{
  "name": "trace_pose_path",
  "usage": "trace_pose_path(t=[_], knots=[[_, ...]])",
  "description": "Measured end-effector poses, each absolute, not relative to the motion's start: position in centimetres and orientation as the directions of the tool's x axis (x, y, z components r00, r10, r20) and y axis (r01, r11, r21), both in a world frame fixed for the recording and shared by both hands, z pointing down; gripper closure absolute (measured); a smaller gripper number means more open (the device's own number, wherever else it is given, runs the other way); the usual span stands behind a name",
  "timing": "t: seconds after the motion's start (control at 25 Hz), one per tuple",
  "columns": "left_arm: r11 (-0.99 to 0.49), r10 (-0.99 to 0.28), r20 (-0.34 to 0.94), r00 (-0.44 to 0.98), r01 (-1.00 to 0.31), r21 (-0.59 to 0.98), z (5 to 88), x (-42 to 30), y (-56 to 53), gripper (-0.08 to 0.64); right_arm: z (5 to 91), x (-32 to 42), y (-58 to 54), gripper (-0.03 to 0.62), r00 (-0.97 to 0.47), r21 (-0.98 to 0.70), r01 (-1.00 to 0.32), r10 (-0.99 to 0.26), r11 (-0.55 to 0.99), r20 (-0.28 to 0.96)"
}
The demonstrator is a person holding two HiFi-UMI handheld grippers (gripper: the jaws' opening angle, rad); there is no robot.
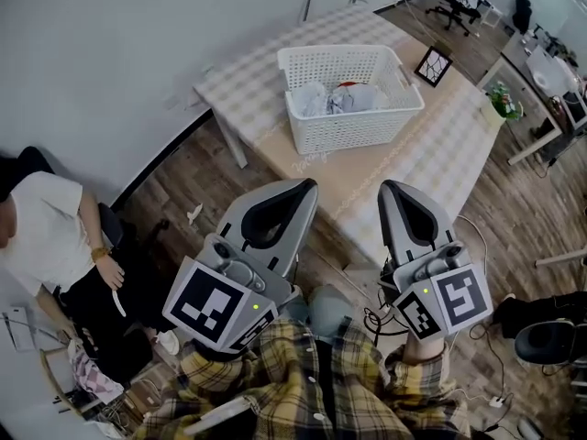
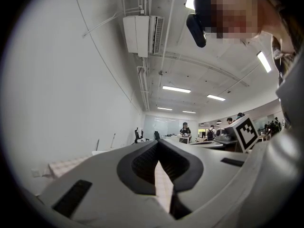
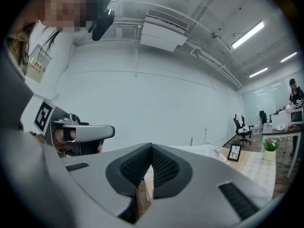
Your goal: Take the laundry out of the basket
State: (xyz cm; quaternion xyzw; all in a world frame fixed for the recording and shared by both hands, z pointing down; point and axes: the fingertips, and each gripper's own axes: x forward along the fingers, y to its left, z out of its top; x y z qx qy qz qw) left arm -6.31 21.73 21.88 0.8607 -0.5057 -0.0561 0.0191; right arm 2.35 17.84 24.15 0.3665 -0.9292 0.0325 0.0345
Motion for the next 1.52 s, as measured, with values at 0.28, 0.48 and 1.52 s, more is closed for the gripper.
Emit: trace_pose_path(t=[0.28,0.48,1.52], knots=[[-0.498,-0.867,-0.068,0.493,-0.861,0.107,22.8,-6.8,18.2,0.546,24.8,2.1,14.5,0.597,-0.713,-0.034,-0.699,-0.693,0.714,0.105],[-0.498,-0.867,-0.069,0.493,-0.860,0.107,23.3,-7.6,15.0,0.546,25.4,1.3,11.1,0.597,-0.710,-0.028,-0.702,-0.695,0.712,0.112],[-0.435,-0.899,0.001,0.437,-0.895,0.101,25.2,-9.0,-4.7,0.546,26.3,-0.7,-8.2,0.597,-0.765,0.002,-0.634,-0.627,0.774,0.149]])
